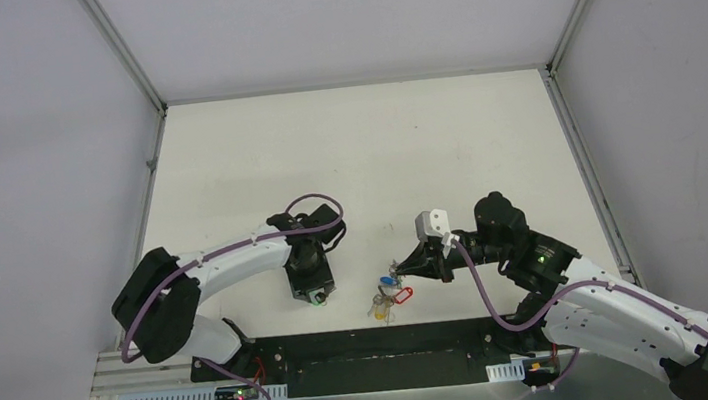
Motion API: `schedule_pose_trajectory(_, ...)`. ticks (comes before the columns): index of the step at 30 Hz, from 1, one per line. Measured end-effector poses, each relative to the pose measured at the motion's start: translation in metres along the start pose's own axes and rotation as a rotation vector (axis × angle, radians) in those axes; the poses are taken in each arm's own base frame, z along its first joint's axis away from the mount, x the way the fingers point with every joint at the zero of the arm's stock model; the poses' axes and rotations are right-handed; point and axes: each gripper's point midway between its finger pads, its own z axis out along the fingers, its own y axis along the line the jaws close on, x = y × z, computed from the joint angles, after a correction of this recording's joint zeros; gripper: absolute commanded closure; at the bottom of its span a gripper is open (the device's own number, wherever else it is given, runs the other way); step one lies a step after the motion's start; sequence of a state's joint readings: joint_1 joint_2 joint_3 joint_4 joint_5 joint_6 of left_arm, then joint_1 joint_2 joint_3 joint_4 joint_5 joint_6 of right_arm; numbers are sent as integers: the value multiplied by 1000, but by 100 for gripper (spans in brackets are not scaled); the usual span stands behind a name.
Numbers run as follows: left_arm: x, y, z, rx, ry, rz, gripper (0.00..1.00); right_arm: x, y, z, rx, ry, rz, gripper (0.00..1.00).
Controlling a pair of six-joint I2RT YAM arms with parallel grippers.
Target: Put the keys on the keyring
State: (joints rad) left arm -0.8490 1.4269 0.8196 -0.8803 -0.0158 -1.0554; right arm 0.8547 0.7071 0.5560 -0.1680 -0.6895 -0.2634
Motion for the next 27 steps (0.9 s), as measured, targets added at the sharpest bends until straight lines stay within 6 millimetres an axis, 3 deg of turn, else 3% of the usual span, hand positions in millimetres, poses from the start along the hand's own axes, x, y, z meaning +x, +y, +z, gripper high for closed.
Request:
schedule_pose_trajectory(7,9,2,13,-38,57,10,70,0,0,0,0,0,2,100)
schedule_pose_trajectory(15,13,-3,13,-31,75,36,78,1,0,0,0,1,5,100)
schedule_pose_trajectory(21,12,-6,9,-11,66,37,70,1,0,0,0,1,5,100)
schedule_pose_trajectory(27,10,-8,2,20,50,35,71,0,0,0,-1,1,6,100)
